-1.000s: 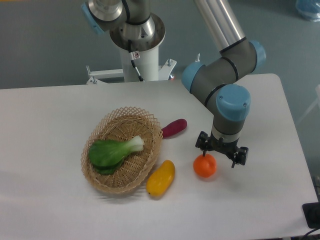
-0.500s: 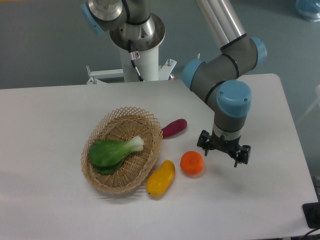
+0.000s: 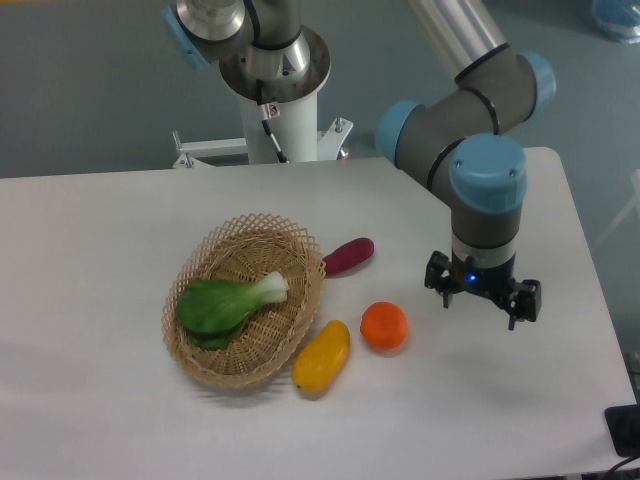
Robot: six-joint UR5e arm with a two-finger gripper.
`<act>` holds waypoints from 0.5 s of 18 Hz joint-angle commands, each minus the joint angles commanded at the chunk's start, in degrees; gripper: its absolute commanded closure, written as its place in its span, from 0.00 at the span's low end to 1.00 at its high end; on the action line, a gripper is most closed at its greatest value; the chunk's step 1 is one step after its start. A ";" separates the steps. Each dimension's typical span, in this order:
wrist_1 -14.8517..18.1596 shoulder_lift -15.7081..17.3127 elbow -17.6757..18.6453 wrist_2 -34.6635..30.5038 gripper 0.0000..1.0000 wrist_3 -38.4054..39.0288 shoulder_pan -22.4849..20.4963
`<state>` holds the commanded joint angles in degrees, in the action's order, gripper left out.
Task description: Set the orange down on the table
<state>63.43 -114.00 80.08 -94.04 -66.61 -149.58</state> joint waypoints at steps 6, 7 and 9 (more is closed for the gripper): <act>8.03 3.34 -3.62 3.59 0.00 -8.26 -5.70; 8.90 4.83 -3.18 5.87 0.00 -10.71 -8.16; 9.79 6.77 -3.00 6.24 0.00 -15.46 -10.37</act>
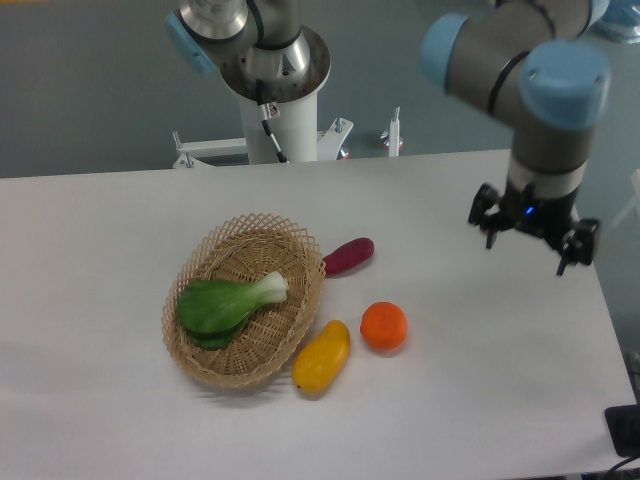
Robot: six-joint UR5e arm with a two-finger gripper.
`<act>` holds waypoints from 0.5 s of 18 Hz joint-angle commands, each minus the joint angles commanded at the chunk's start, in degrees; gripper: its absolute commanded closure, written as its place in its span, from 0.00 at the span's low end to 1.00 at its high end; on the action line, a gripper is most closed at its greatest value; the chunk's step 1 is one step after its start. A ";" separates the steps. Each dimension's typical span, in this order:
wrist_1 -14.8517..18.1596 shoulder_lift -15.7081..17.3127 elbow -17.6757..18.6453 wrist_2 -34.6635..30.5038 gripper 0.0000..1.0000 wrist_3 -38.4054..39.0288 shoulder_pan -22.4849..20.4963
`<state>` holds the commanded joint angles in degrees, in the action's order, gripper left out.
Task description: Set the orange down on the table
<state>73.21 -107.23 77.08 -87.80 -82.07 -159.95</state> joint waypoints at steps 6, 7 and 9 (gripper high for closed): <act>1.14 0.71 0.18 -0.17 0.00 -3.44 -3.61; 1.84 0.71 0.18 -0.17 0.00 -5.27 -4.57; 3.42 1.32 0.18 -0.09 0.00 -10.10 -6.33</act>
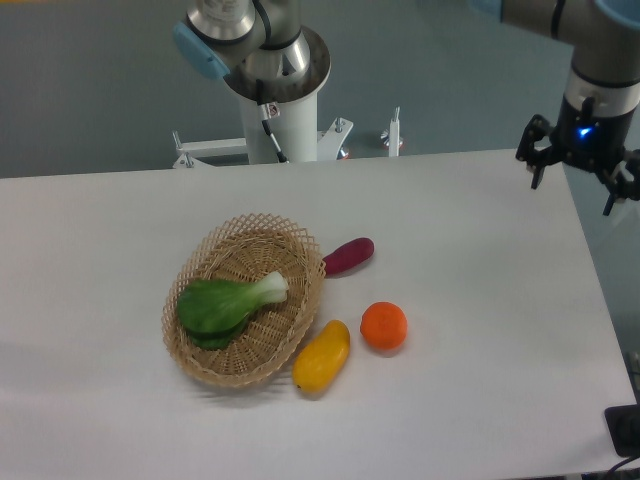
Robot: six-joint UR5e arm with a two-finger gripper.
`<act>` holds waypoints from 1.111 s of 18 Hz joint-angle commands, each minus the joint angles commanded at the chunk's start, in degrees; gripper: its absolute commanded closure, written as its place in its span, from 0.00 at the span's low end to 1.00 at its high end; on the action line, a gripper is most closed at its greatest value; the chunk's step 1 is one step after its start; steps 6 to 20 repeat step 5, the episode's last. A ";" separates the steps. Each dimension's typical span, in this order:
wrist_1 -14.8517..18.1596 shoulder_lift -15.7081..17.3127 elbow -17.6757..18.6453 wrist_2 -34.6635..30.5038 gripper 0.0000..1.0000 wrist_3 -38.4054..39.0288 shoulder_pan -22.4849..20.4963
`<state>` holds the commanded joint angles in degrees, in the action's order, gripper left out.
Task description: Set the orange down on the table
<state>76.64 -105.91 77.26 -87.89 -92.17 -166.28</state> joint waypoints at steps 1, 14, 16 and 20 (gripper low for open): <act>0.09 0.18 0.00 0.09 0.00 -2.11 -0.79; -0.08 0.18 -0.09 0.35 0.00 -5.91 -1.94; -0.08 0.18 -0.09 0.35 0.00 -5.91 -1.94; -0.08 0.18 -0.09 0.35 0.00 -5.91 -1.94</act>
